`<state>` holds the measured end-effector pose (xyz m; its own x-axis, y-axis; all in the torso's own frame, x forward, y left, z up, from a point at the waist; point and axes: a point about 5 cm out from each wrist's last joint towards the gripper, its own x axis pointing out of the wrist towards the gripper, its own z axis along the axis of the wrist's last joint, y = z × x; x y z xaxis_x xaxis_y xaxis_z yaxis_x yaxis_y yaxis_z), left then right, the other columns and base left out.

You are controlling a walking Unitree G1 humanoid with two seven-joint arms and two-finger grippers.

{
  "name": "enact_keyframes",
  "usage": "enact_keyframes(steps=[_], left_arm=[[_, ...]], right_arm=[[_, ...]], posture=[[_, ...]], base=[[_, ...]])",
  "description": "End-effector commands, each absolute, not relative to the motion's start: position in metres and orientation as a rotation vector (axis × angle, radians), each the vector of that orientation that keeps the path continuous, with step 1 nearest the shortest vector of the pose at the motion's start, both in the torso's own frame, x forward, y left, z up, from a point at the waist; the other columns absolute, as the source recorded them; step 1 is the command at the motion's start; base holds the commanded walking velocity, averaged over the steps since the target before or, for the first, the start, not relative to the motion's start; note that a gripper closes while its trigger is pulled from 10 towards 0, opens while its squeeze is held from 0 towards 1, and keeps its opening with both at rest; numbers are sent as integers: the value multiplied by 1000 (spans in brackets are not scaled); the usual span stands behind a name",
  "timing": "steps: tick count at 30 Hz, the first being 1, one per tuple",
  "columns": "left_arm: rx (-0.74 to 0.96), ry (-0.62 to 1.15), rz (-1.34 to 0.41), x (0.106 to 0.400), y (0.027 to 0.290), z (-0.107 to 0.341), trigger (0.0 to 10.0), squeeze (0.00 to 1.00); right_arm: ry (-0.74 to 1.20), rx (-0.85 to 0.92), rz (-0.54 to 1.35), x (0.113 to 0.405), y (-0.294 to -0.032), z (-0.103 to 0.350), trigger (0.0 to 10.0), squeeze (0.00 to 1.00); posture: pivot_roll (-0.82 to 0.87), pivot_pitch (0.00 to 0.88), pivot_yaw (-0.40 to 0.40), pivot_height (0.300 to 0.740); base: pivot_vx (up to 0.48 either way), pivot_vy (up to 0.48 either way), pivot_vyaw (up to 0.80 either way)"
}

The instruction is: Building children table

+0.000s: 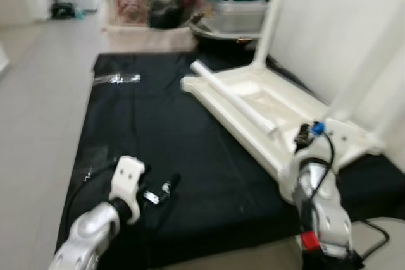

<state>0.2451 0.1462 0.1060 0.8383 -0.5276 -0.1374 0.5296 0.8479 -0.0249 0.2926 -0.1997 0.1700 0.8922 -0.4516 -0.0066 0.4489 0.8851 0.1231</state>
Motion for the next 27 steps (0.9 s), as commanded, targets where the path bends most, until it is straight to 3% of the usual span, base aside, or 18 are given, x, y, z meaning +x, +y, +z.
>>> enact_keyframes(steps=[1,16,27], left_arm=[[16,144,-576,244,142,106,10000,0],[19,153,-583,243,141,103,10000,0],[21,158,-589,243,139,102,10000,0]], right_arm=[[23,114,-493,290,-204,160,10000,0],[53,122,-501,288,-209,156,10000,0],[93,172,-387,311,-202,154,10000,0]], posture=[[32,0,-92,740],[25,0,-92,740],[35,0,-99,740]], base=[[0,0,0],[0,0,0],[0,0,0]])
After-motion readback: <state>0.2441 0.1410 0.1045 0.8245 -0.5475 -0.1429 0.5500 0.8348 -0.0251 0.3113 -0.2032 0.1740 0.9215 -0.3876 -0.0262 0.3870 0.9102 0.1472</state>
